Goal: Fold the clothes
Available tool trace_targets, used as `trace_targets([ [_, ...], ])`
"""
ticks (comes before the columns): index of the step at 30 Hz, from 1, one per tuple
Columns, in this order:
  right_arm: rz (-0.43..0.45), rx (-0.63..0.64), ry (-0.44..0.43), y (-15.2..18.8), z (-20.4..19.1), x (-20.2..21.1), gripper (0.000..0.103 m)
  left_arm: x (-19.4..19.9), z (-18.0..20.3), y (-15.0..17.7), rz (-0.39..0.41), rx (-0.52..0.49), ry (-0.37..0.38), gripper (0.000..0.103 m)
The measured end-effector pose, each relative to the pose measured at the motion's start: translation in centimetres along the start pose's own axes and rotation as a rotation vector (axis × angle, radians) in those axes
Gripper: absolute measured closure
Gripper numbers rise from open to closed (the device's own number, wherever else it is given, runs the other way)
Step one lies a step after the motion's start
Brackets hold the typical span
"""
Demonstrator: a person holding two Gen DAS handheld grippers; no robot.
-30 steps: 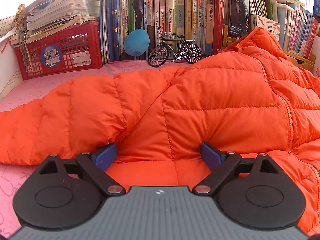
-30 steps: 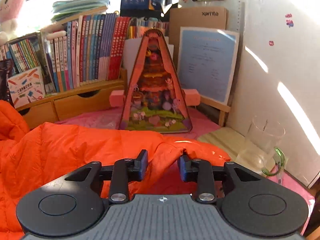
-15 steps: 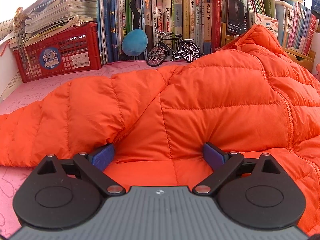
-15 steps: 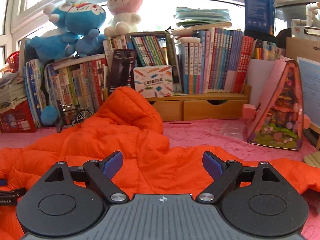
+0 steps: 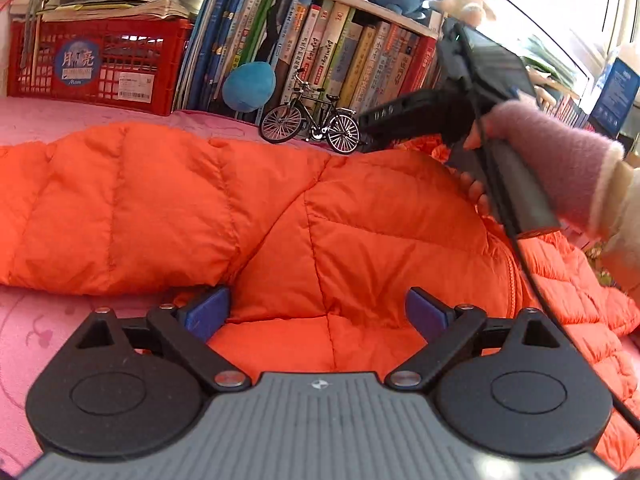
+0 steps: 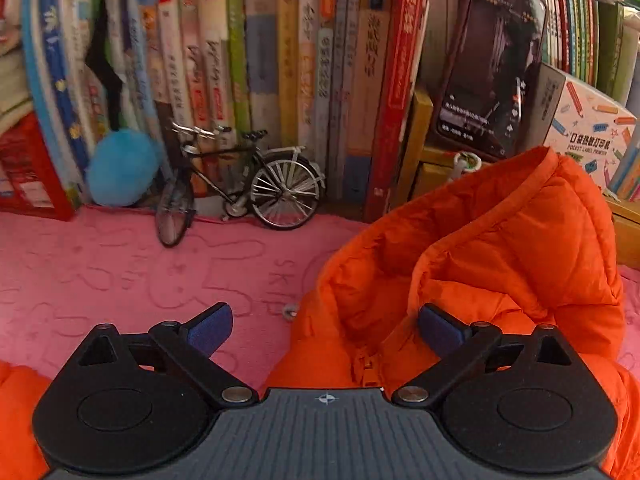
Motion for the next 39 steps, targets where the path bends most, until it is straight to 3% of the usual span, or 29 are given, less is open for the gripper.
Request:
trace_targets([
  [1, -0.043, 0.015, 0.027, 0.3, -0.1, -1.1, 0.018, 0.1, -0.2, -0.1, 0.004, 0.016, 0.009, 0.007],
  [2, -0.057, 0.023, 0.018, 0.9, -0.2, -1.7, 0.049, 0.2, -0.3, -0.2, 0.006, 0.026, 0.014, 0.007],
  [3, -0.043, 0.023, -0.004, 1.2, -0.2, -1.5, 0.066, 0.3, -0.4, -0.3, 0.008, 0.033, 0.018, 0.007],
  [5, 0.034, 0.01, -0.074, 1.2, 0.3, 0.2, 0.084, 0.5, -0.6, -0.4, 0.01, 0.045, 0.028, 0.007],
  [8, 0.261, -0.172, -0.204, 0.7, 3.3, 5.3, 0.088, 0.7, -1.0, -0.6, 0.015, 0.06, 0.039, 0.007],
  [11, 0.599, -0.348, -0.386, 1.1, 7.5, 12.0, 0.088, 0.7, -1.3, -0.6, 0.017, 0.067, 0.043, 0.007],
  [13, 0.837, -0.394, -0.545, 2.1, 10.3, 16.3, 0.089, 0.7, -1.3, -0.6, 0.016, 0.068, 0.044, 0.007],
  [14, 0.897, -0.394, -0.589, 2.5, 11.2, 17.5, 0.089, 0.7, -1.3, -0.6, 0.016, 0.068, 0.044, 0.007],
  [16, 0.874, -0.346, -0.525, 3.0, 12.2, 18.2, 0.086, 0.7, -1.4, -0.5, 0.016, 0.068, 0.043, 0.006],
  [21, 0.579, -0.151, -0.25, 6.8, 10.4, 14.0, 0.08, 0.6, -1.4, -0.5, 0.016, 0.069, 0.041, 0.006],
  [26, 0.426, -0.05, -0.227, 14.9, 8.3, 10.5, 0.065, 0.5, -1.5, -0.5, 0.017, 0.065, 0.034, 0.006],
  [30, 0.273, 0.061, -0.001, 20.8, 9.3, 8.5, 0.064, 0.5, -1.5, -0.5, 0.034, 0.063, 0.003, 0.006],
  [33, 0.184, -0.029, 0.168, 22.8, 13.6, 7.2, 0.063, 0.6, -1.4, -0.6, 0.056, 0.048, -0.044, 0.006],
  [35, 0.136, -0.06, 0.29, 24.0, 15.5, 7.8, 0.063, 1.0, -0.5, -0.5, 0.082, -0.028, -0.102, 0.006],
  [36, 0.138, -0.07, 0.318, 24.5, 15.9, 8.4, 0.063, 1.1, 0.0, -0.5, 0.095, -0.066, -0.13, 0.006],
  [37, 0.173, -0.077, 0.289, 25.0, 15.7, 9.6, 0.063, 1.3, 0.5, -0.4, 0.108, -0.104, -0.159, 0.006],
  [39, 0.265, -0.091, 0.181, 26.1, 14.6, 12.4, 0.05, 1.7, 1.6, -0.2, 0.135, -0.18, -0.207, 0.006],
])
Point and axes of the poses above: each gripper's, at about its wrist camera, not at the fingertips, and x roughly against the way its jaws point, z to its right, y to its underside, the point moved 5 cm from there along -x, roughly the way its jaws point, and after that the axes turned 14 degrees about x, right-handed, at the moved point
